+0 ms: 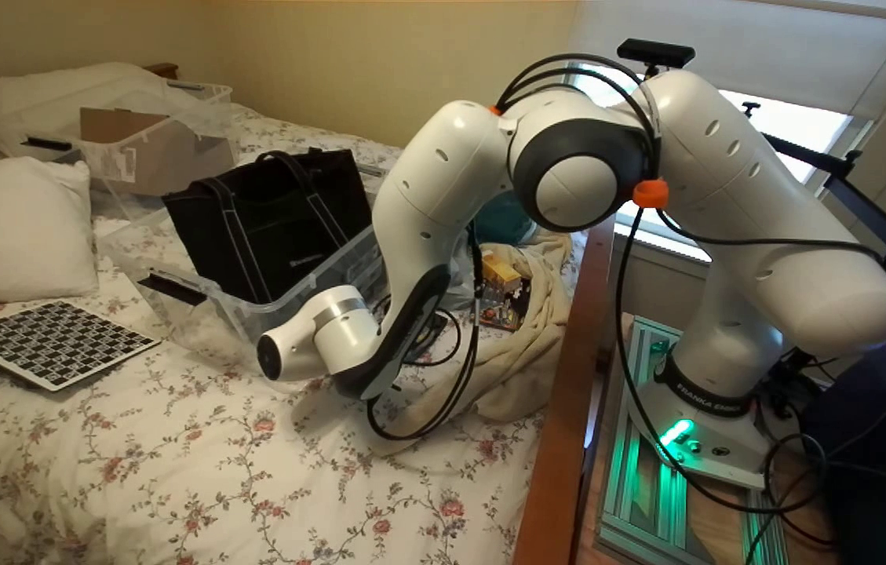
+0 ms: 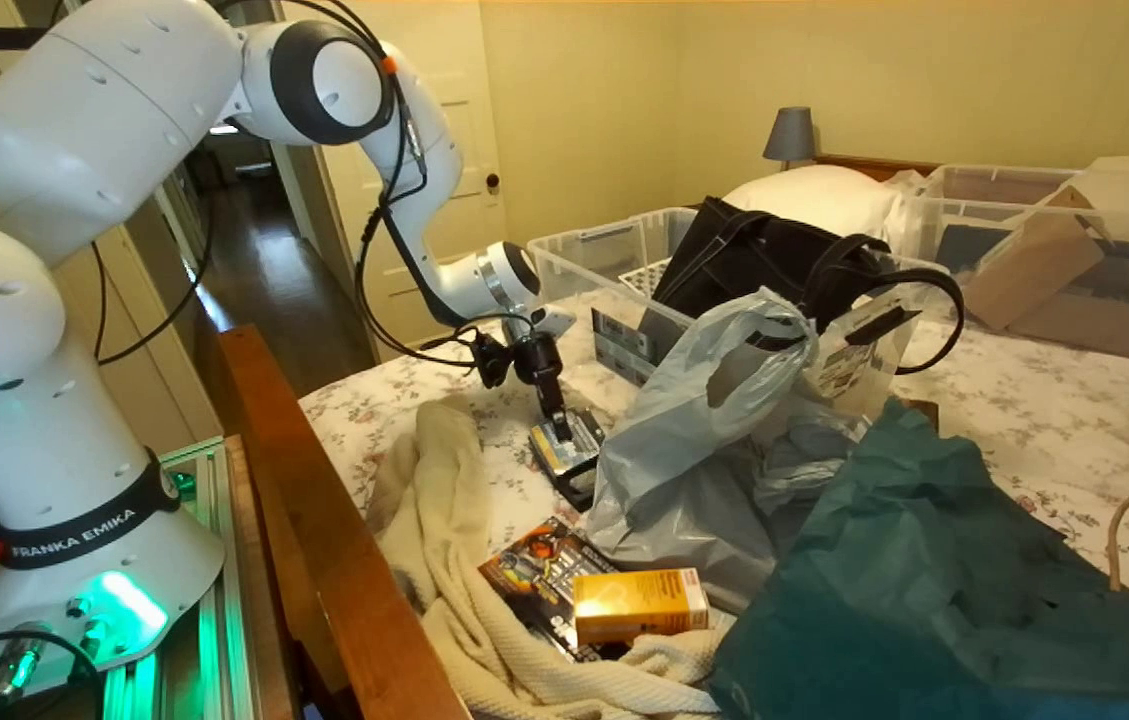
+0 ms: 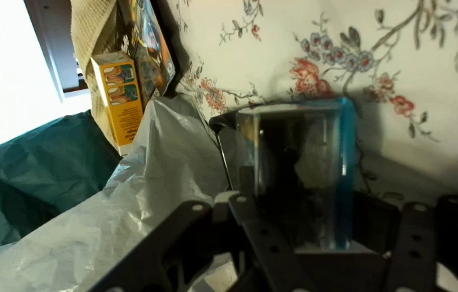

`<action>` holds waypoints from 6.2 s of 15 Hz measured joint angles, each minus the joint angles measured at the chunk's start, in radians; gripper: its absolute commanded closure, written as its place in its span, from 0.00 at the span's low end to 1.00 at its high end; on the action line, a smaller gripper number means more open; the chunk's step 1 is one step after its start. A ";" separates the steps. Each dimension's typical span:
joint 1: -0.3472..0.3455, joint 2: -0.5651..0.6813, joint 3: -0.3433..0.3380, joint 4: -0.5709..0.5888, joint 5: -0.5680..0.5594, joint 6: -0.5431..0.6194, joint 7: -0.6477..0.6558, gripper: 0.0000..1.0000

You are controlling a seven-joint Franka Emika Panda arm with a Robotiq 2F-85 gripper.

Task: Put the black box into the black bag

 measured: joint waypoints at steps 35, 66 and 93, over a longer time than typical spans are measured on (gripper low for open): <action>-0.119 -0.577 -0.006 -0.664 -0.040 0.504 0.608 0.86; -0.308 -1.231 0.009 -0.928 0.479 0.677 0.623 0.61; -0.362 -0.956 0.033 -0.428 0.821 0.677 0.279 0.86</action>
